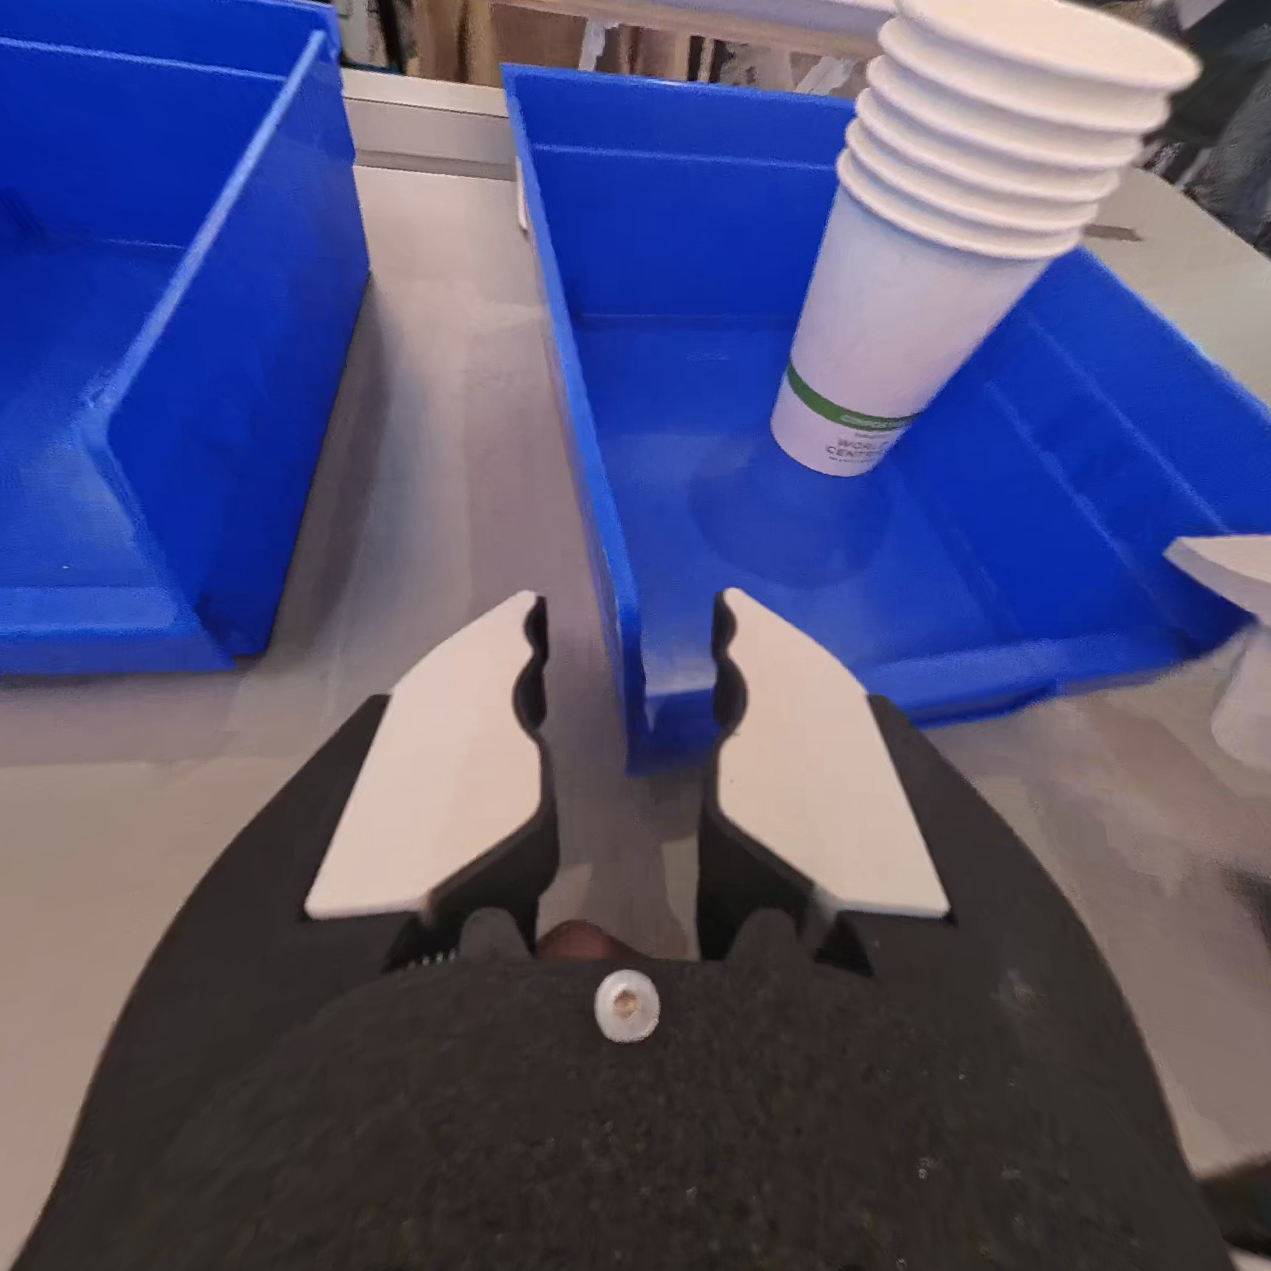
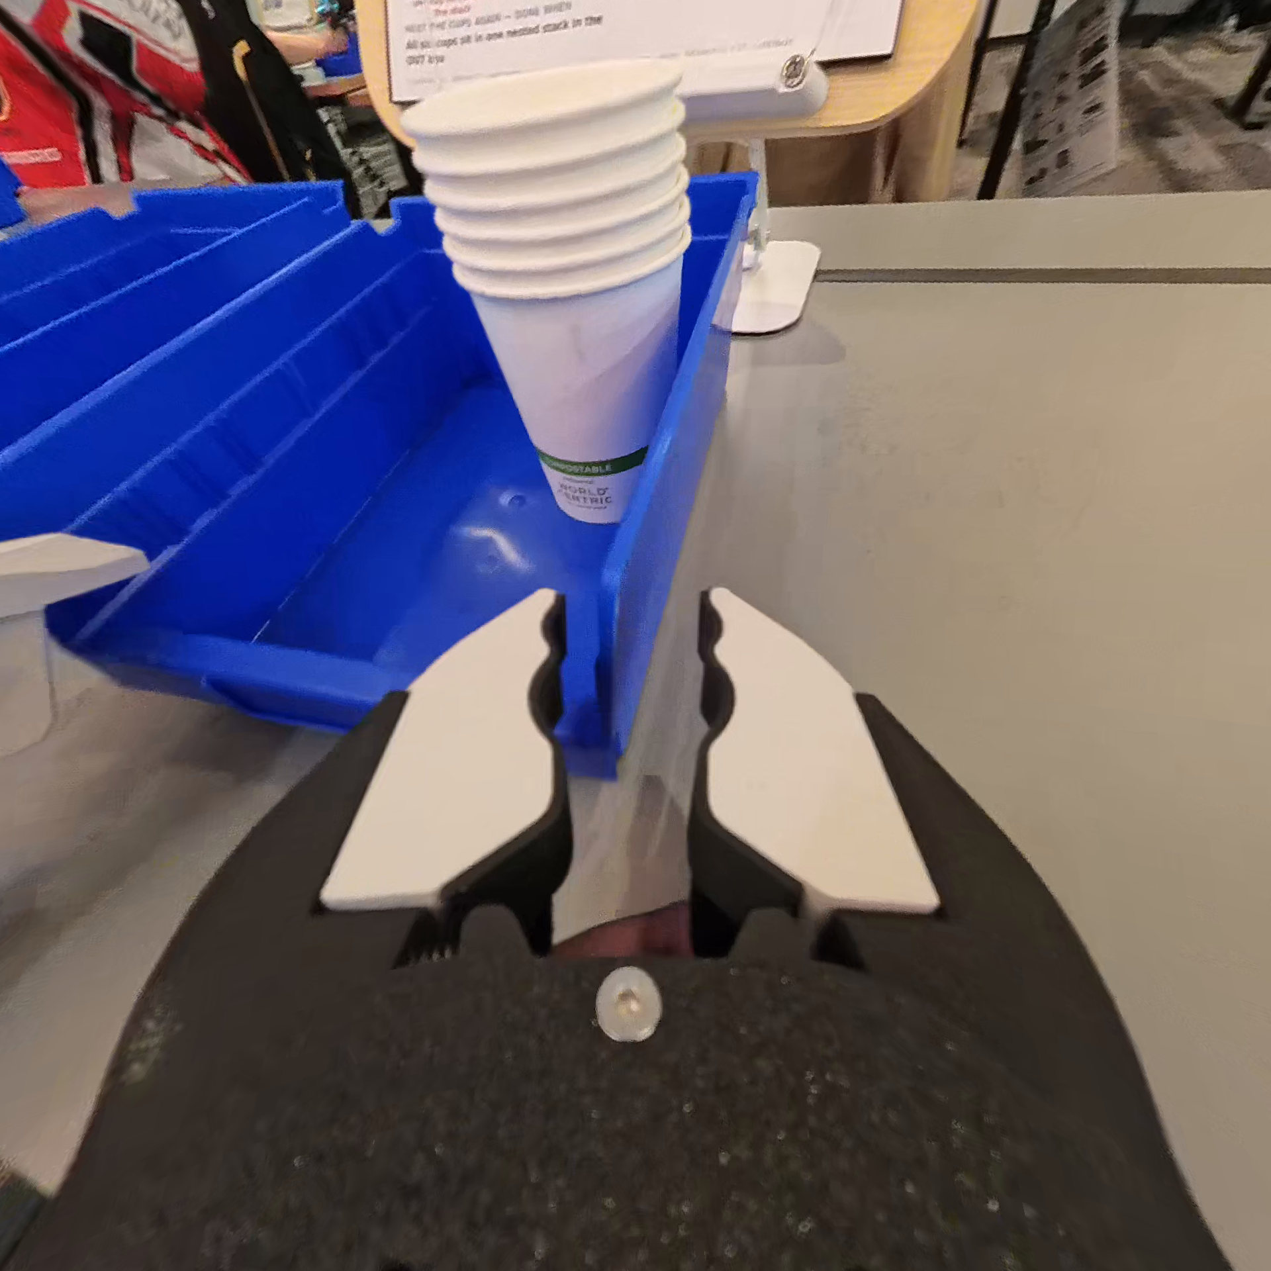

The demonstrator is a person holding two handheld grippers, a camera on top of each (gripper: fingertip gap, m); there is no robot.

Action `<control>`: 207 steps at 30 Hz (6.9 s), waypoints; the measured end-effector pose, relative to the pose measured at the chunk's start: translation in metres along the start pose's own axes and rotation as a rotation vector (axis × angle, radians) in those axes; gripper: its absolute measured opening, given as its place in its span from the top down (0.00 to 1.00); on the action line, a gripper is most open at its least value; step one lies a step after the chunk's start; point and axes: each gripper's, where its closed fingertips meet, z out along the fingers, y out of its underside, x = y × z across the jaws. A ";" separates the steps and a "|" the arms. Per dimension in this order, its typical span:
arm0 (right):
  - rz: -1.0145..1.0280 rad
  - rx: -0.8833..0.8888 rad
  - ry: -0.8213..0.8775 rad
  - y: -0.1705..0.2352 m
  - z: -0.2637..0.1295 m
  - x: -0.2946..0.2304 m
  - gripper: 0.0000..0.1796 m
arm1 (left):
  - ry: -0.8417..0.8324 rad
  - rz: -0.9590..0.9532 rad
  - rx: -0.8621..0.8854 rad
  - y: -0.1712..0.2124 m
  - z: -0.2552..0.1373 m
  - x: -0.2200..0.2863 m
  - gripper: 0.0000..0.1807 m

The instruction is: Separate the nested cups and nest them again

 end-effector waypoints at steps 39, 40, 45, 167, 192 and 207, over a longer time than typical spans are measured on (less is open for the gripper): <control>-0.008 0.040 -0.275 0.051 -0.088 -0.041 0.86 | -0.251 -0.085 -0.043 -0.036 -0.015 -0.296 0.97; -0.044 0.033 -0.285 0.050 -0.084 -0.057 0.85 | -0.271 -0.083 -0.036 -0.031 -0.024 -0.290 0.97; -0.233 0.036 -0.343 0.036 -0.053 -0.157 0.77 | -0.356 -0.102 -0.003 0.002 -0.083 -0.258 0.98; -0.048 0.030 0.160 -0.037 0.128 -0.275 0.98 | -0.200 0.034 0.019 -0.058 -0.030 -0.296 0.99; -0.144 0.117 -0.262 -0.051 0.041 -0.232 0.80 | -0.277 -0.039 0.166 -0.076 -0.080 -0.287 0.72; -0.218 0.103 -0.094 0.024 -0.092 0.035 0.60 | 0.069 0.101 0.260 0.002 -0.083 0.008 0.58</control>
